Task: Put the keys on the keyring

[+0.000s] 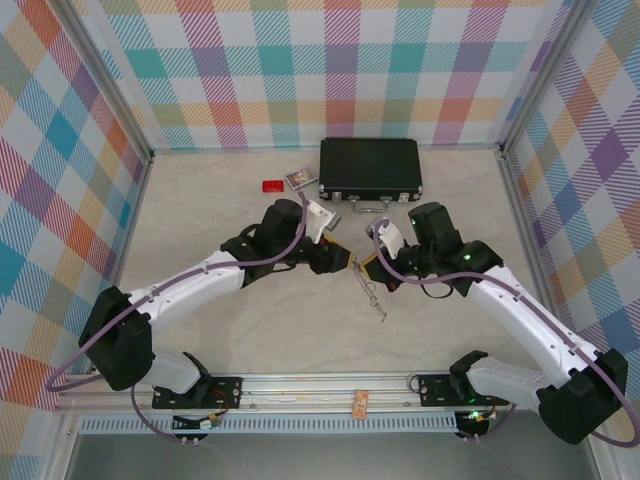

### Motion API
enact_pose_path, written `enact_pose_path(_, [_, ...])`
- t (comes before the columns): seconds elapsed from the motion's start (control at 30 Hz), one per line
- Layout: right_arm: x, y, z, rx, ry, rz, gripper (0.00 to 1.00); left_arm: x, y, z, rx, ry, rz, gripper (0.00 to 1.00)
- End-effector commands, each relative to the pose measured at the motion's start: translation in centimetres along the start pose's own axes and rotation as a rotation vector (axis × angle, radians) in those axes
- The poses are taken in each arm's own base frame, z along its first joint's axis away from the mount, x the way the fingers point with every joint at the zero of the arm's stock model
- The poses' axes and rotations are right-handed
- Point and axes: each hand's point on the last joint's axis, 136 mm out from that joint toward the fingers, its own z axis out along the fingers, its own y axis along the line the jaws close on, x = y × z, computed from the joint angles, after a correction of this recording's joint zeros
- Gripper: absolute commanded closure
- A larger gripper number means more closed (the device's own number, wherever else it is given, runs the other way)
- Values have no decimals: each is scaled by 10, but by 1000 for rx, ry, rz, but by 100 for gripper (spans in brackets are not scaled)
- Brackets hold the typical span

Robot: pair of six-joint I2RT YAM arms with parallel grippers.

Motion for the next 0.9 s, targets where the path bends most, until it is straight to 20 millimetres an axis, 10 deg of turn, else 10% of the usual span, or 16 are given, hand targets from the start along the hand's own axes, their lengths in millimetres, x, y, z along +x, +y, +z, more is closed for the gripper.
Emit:
enact_pose_path(0.0, [-16,10,-6,-40,-29,-43,100,4,-4,-5,24,1,8,54])
enact_pose_path(0.87, [-1,26,12,-106,42,-91,100,-57,4,9,91,-72,-114,51])
